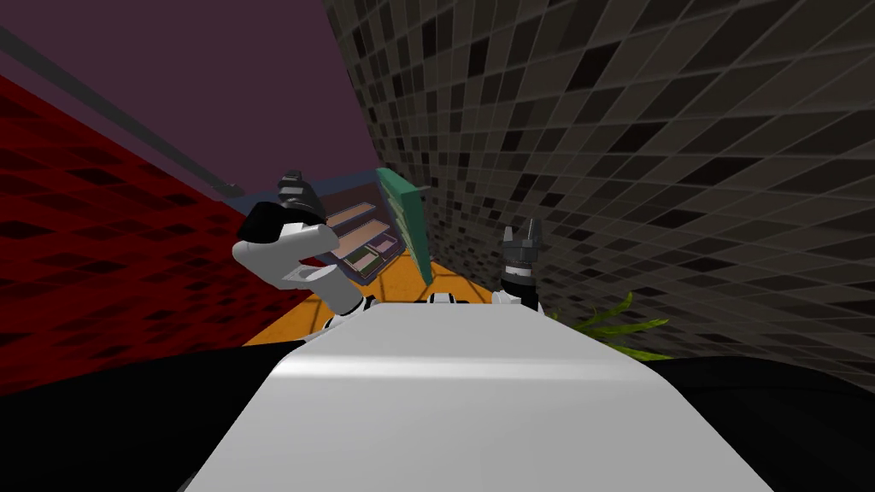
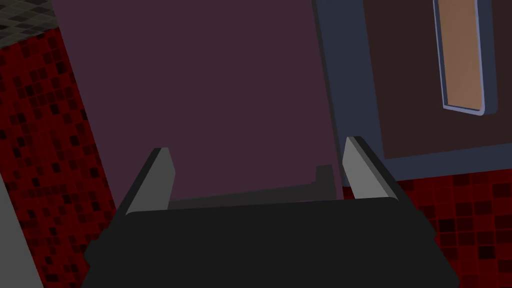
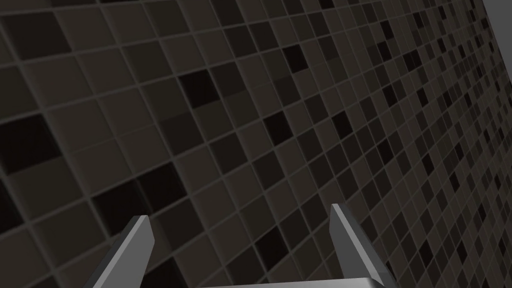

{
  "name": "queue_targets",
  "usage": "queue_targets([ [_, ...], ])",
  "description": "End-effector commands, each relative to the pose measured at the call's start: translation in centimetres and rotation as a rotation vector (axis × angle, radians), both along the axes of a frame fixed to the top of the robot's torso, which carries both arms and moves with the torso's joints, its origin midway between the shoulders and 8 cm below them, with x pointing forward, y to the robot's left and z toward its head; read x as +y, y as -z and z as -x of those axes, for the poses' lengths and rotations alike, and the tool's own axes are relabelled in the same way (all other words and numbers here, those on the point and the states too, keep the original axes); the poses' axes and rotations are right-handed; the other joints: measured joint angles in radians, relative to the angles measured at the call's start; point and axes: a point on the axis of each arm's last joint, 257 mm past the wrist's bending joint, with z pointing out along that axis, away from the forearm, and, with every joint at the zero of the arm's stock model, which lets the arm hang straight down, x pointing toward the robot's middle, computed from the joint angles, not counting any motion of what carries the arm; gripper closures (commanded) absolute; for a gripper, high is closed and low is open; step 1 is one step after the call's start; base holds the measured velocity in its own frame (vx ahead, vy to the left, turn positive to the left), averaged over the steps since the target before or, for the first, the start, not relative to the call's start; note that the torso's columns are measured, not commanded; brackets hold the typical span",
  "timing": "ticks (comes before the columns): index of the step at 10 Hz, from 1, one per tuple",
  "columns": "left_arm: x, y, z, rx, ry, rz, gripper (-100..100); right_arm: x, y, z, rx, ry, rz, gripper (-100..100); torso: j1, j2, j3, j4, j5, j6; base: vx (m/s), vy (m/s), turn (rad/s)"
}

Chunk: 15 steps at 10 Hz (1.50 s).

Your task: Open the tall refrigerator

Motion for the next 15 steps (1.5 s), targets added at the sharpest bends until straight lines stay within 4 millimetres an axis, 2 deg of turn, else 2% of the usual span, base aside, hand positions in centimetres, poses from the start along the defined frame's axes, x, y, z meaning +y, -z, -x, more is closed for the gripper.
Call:
queue_targets([
  [1,1.0,-1.1,0.0,0.009,-0.030,-0.043,-100,0.0,0.0,0.0,0.000,0.000,0.000,0,0.000,0.001,0.000,0.000,0.000,0.000,-0.019,0.078,-0.011],
  [6,3.6,-3.8,0.3,0.021,-0.107,-0.123,-100,0.0,0.0,0.0,0.000,0.000,0.000,0,0.001,0.000,0.000,0.000,0.000,0.000,-0.024,0.095,-0.025],
  [15,6.8,-5.8,0.2,0.073,-0.194,-0.194,-100,0.0,0.0,0.0,0.000,0.000,0.000,0,-0.001,-0.001,-0.001,0.000,0.000,0.000,-0.024,0.098,-0.021],
])
